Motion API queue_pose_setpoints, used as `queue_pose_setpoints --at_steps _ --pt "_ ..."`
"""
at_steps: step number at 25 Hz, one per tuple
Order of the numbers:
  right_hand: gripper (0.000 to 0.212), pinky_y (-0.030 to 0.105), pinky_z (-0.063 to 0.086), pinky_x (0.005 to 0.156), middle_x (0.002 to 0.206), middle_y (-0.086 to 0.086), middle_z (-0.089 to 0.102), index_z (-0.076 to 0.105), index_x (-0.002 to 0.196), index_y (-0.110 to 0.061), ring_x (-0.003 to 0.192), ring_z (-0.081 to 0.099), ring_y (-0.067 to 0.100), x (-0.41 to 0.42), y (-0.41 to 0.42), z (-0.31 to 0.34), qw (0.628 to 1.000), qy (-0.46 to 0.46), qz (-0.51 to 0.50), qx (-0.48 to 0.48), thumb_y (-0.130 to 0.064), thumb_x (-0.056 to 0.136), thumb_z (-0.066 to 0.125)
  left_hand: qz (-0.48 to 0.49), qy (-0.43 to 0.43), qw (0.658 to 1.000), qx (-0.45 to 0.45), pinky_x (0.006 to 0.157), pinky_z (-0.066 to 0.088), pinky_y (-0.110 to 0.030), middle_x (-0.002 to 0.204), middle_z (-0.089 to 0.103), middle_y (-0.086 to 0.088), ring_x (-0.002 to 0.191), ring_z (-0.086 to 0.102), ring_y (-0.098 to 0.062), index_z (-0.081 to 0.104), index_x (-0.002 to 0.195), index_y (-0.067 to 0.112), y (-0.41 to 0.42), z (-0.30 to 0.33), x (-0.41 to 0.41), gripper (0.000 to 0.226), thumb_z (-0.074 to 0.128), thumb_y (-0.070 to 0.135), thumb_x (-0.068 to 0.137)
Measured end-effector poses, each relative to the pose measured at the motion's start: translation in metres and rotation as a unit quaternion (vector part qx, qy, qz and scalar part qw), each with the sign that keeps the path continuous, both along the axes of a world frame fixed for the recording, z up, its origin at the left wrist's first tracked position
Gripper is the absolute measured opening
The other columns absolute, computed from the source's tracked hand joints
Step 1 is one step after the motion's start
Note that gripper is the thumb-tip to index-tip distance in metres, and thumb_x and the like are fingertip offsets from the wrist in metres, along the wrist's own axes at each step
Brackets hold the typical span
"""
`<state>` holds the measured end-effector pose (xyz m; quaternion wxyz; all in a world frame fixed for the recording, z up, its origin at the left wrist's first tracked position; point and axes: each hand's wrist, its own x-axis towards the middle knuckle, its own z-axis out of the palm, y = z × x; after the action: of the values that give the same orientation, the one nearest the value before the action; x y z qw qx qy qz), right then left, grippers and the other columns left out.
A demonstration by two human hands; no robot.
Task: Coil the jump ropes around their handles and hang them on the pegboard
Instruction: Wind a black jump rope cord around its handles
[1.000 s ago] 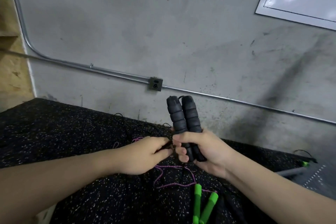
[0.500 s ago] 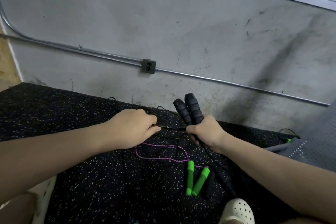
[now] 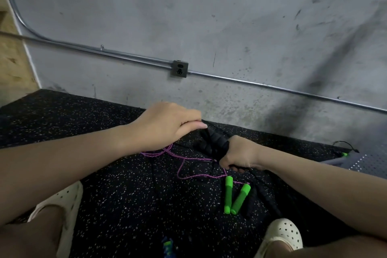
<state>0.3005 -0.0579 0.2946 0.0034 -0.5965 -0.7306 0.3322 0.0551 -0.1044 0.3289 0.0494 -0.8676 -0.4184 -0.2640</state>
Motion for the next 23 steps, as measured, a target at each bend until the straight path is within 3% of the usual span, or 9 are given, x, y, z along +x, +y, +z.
queue_pose_setpoints --at_steps 5,8,12,15,17,21,23 --pt "0.030 0.027 0.043 0.049 0.060 -0.002 0.057 0.055 0.068 -0.017 0.057 0.056 0.019 -0.039 -0.032 0.017 0.959 -0.161 0.202 0.121 -0.025 0.071 0.084 -0.016 -0.154 0.985 -0.071 0.052 0.026 -0.020 0.052 0.047 0.005 0.049 0.042 -0.009 0.065 0.081 0.025 -0.001 0.002 0.005 0.029 0.056 0.044 0.102" --pt "0.036 0.031 0.052 0.055 0.058 0.002 0.058 0.059 0.065 -0.012 0.059 0.059 0.022 -0.052 -0.049 0.025 0.929 -0.148 0.297 0.165 -0.034 0.072 0.085 -0.023 -0.206 0.969 -0.137 0.057 0.032 -0.028 0.059 0.047 0.003 0.056 0.039 -0.005 0.065 0.080 0.017 0.003 0.002 0.006 0.032 0.059 0.038 0.103" --pt "0.031 0.023 0.040 0.049 0.053 -0.005 0.048 0.060 0.065 -0.011 0.049 0.043 0.009 -0.052 -0.062 0.052 0.942 0.055 0.305 0.133 -0.021 0.078 0.086 -0.014 -0.270 0.933 -0.239 0.058 0.033 -0.029 0.059 0.040 0.011 0.056 0.038 -0.005 0.054 0.069 0.015 0.006 0.003 -0.003 0.043 0.056 0.046 0.098" --pt "0.017 0.025 0.042 0.051 0.053 0.002 0.055 0.064 0.081 0.002 0.047 0.047 0.016 -0.039 -0.061 0.079 0.939 0.274 0.203 0.039 -0.001 0.081 0.081 0.024 -0.256 0.927 -0.273 0.057 0.037 -0.018 0.062 0.044 0.014 0.049 0.048 0.004 0.049 0.069 0.022 0.003 0.009 -0.004 0.036 0.059 0.012 0.103" --pt "0.022 0.027 0.040 0.049 0.052 0.008 0.052 0.060 0.089 0.014 0.046 0.044 0.019 -0.028 -0.055 0.089 0.916 0.375 0.138 0.016 0.004 0.077 0.076 0.022 -0.261 0.933 -0.247 0.054 0.032 -0.019 0.061 0.044 0.007 0.048 0.043 -0.001 0.046 0.066 0.019 -0.001 0.019 0.003 0.041 0.049 0.009 0.106" --pt "0.022 0.029 0.036 0.048 0.055 0.012 0.047 0.065 0.091 0.002 0.046 0.042 0.019 -0.015 -0.039 0.096 0.884 0.465 0.039 0.040 0.000 0.070 0.072 -0.007 -0.187 0.967 -0.172 0.061 0.041 -0.029 0.067 0.050 0.006 0.061 0.046 -0.005 0.052 0.078 0.023 -0.009 0.029 0.018 0.035 0.040 0.034 0.109" --pt "0.033 0.029 0.035 0.049 0.053 0.011 0.048 0.062 0.096 0.012 0.046 0.042 0.019 -0.013 -0.033 0.094 0.889 0.453 0.010 0.058 -0.002 0.069 0.073 0.008 -0.150 0.973 -0.173 0.063 0.040 -0.031 0.071 0.054 0.005 0.064 0.047 -0.006 0.056 0.086 0.026 -0.013 0.032 0.024 0.030 0.039 0.033 0.109"
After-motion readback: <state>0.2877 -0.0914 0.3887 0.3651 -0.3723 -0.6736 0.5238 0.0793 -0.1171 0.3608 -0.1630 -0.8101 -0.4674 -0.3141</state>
